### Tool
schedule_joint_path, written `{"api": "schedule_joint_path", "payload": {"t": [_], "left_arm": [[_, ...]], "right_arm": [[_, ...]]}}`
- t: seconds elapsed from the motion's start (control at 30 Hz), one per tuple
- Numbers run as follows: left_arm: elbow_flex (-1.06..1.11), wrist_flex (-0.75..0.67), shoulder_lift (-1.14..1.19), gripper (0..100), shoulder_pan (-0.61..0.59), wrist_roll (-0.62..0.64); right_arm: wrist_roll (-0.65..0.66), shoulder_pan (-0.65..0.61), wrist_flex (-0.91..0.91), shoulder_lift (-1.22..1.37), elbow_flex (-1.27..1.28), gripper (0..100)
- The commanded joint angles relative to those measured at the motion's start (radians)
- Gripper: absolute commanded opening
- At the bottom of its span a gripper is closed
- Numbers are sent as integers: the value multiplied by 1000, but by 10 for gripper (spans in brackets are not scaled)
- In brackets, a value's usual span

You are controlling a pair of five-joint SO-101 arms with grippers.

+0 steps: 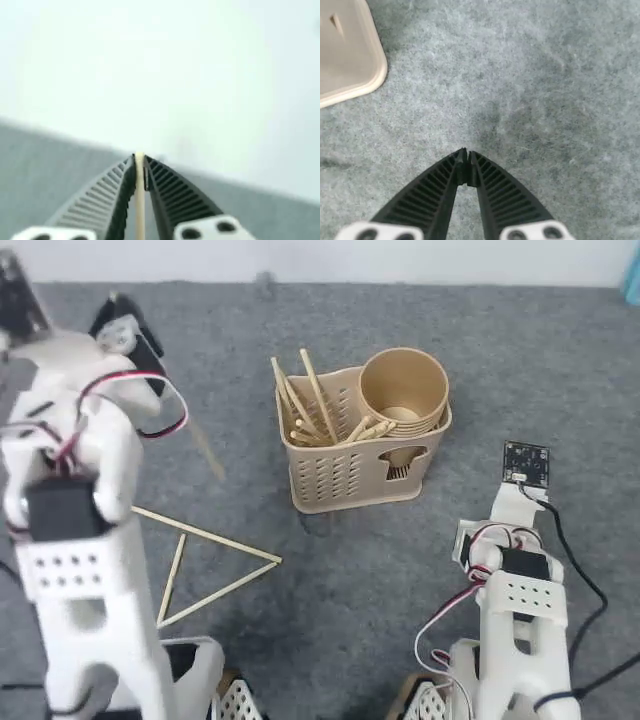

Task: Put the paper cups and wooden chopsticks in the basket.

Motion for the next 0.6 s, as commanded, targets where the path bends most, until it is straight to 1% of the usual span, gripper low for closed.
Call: {"api": "schedule_joint_path", "payload": {"t": [0.0,0.2,0.37,0.43,0.57], "left_arm": [[88,-245,-152,12,63,-5],[200,-462,-308,12,138,-6],[321,-775,-361,12,235,-9],[344,-804,-365,12,279,-9],[380,-778,-356,12,350,-12]], "right_arm": [[11,-1,-18,-21,-8,8],[11,-1,-18,-21,-8,8],[11,1,-18,-21,-8,8],[11,1,-15,-22,-8,8],[11,2,-13,-25,-8,8]]}}
